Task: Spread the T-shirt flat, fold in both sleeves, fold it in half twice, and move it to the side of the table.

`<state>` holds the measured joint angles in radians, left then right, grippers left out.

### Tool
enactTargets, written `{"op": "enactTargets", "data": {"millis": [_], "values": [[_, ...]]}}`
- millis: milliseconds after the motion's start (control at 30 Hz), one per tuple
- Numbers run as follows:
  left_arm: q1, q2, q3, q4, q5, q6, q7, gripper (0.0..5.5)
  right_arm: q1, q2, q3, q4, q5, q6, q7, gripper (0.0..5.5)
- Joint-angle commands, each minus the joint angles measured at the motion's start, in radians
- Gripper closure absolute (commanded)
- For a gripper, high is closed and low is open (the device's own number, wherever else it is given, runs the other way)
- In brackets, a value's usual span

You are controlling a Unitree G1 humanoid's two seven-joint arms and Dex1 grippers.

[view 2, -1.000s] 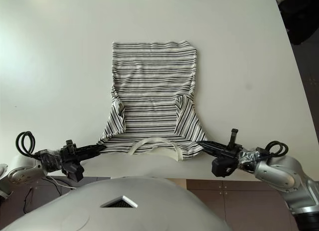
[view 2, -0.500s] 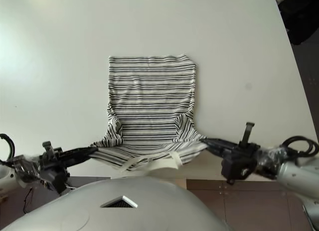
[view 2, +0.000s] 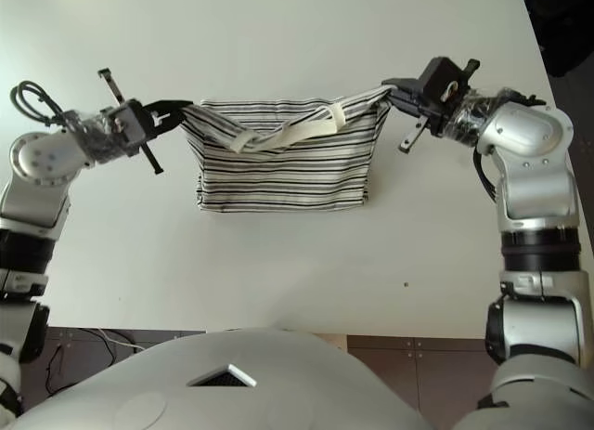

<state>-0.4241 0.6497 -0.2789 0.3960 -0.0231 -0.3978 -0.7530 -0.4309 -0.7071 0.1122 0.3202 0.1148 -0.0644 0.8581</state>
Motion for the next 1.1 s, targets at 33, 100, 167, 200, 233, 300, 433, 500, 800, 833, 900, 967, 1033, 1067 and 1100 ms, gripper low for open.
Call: {"op": "enactTargets", "data": {"millis": [33,100,167,200,233,300,433,500,800,833,900,967,1033,1067,1100], "values": [[-0.182,-0.080,-0.014,0.291,0.082,-0.086,0.005,5.40,-0.158,0.095,0.051,0.277,-0.087,-0.093,-0.026,5.36],[-0.257,-0.115,-0.003,0.445,0.118,-0.116,0.050,5.40,-0.231,0.145,0.061,0.441,-0.127,-0.137,-0.058,5.36],[-0.304,-0.144,-0.008,0.568,0.164,-0.144,0.104,5.40,-0.285,0.179,0.066,0.578,-0.159,-0.169,-0.091,5.36],[-0.315,-0.161,-0.016,0.618,0.188,-0.149,0.132,5.40,-0.304,0.191,0.071,0.638,-0.177,-0.183,-0.109,5.36],[-0.324,-0.179,-0.028,0.669,0.216,-0.149,0.162,5.40,-0.319,0.202,0.081,0.695,-0.204,-0.190,-0.135,5.36],[-0.320,-0.208,-0.066,0.748,0.287,-0.133,0.218,5.13,-0.335,0.222,0.108,0.787,-0.262,-0.199,-0.186,5.14],[-0.299,-0.258,-0.071,0.826,0.343,-0.091,0.341,4.65,-0.356,0.274,0.058,0.865,-0.241,-0.174,-0.240,4.56],[-0.307,-0.283,-0.007,0.837,0.287,-0.068,0.381,4.65,-0.367,0.303,-0.016,0.879,-0.174,-0.132,-0.237,4.56],[-0.338,-0.345,0.191,0.859,0.100,0.189,0.262,4.65,-0.408,0.324,-0.196,0.931,-0.043,0.126,-0.306,4.56],[-0.342,-0.350,0.192,0.863,0.101,0.248,0.252,4.65,-0.402,0.328,-0.190,0.925,-0.054,0.123,-0.307,4.56],[-0.352,-0.371,0.223,0.861,0.067,0.373,0.209,4.65,-0.392,0.340,-0.170,0.900,-0.074,0.100,-0.295,4.56],[-0.354,-0.390,0.235,0.821,0.039,0.409,0.141,4.65,-0.380,0.348,-0.146,0.864,-0.094,0.052,-0.280,4.56],[-0.345,-0.384,0.174,0.768,0.099,0.323,0.127,4.65,-0.365,0.352,-0.127,0.809,-0.118,-0.038,-0.296,4.56],[-0.343,-0.373,0.125,0.746,0.156,0.263,0.147,4.65,-0.360,0.353,-0.119,0.785,-0.129,-0.076,-0.311,4.56],[-0.345,-0.365,0.090,0.732,0.199,0.219,0.168,4.65,-0.356,0.353,-0.114,0.768,-0.138,-0.107,-0.325,4.56]]}}
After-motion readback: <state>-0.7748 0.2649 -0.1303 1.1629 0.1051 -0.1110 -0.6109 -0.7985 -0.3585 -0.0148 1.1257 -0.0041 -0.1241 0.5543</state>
